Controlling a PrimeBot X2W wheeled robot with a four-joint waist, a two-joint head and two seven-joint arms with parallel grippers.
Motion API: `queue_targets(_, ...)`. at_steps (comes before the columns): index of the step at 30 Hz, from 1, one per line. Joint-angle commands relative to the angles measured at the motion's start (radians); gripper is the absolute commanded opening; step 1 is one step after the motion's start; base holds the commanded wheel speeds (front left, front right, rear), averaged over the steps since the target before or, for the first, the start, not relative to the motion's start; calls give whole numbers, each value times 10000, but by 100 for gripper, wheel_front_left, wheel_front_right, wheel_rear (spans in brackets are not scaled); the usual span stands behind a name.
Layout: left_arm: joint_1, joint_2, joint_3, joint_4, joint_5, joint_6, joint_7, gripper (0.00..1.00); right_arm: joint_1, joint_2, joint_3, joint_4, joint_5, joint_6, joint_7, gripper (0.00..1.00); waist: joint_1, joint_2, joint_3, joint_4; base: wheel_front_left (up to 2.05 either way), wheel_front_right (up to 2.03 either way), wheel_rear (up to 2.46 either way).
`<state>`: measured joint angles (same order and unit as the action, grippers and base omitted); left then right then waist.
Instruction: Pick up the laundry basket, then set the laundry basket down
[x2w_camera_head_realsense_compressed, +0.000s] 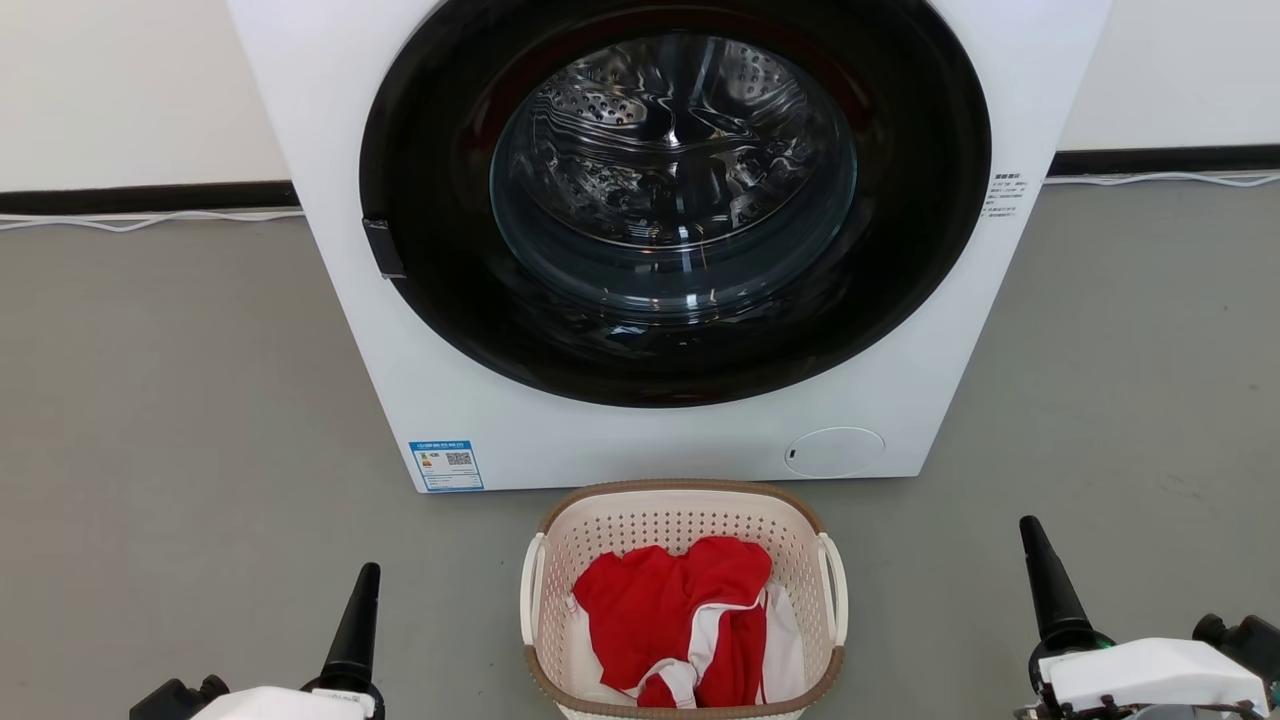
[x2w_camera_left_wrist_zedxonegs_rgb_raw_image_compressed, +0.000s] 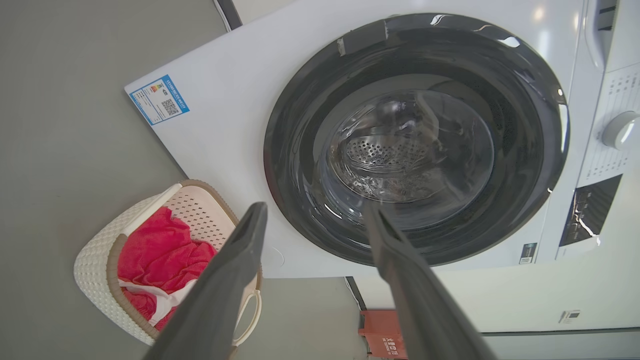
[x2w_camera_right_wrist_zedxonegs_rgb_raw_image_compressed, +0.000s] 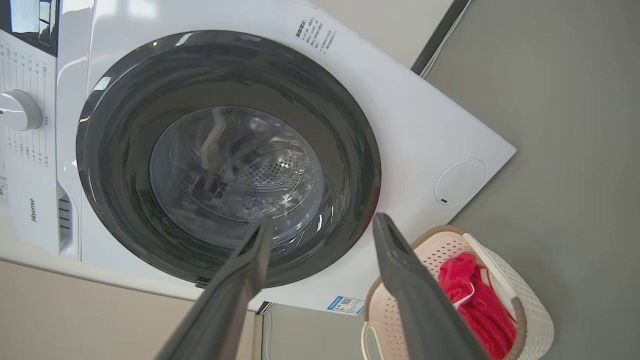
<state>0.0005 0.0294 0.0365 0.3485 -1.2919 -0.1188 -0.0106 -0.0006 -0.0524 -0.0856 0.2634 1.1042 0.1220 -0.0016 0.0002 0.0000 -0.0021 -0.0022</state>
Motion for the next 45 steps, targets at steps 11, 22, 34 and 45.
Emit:
queue_targets(11, -368, 94, 102, -147, 1842, 67, -408, 100, -348, -364, 342, -253, -2074, 42, -497, 100, -1, 0, -35, -38, 0, 0, 0)
queue_targets(22, -351, 112, 96, -173, 3695, 80, -730, 100, -412, -461, 507, 43, -3616, 49, -819, 100, -1, 0, -65, -40, 0, 0, 0)
queue_targets(34, -321, 129, 125, -241, 5502, 109, -1053, 100, -546, -581, 657, 235, -5171, 56, -1142, 100, -1, 0, -74, -62, 0, 0, 0)
queue_targets(45, -266, 147, 260, -145, 7259, 115, -1376, 100, -640, -725, 812, 438, -6613, 63, -1465, 100, -1, 0, -125, -91, 0, 0, 0)
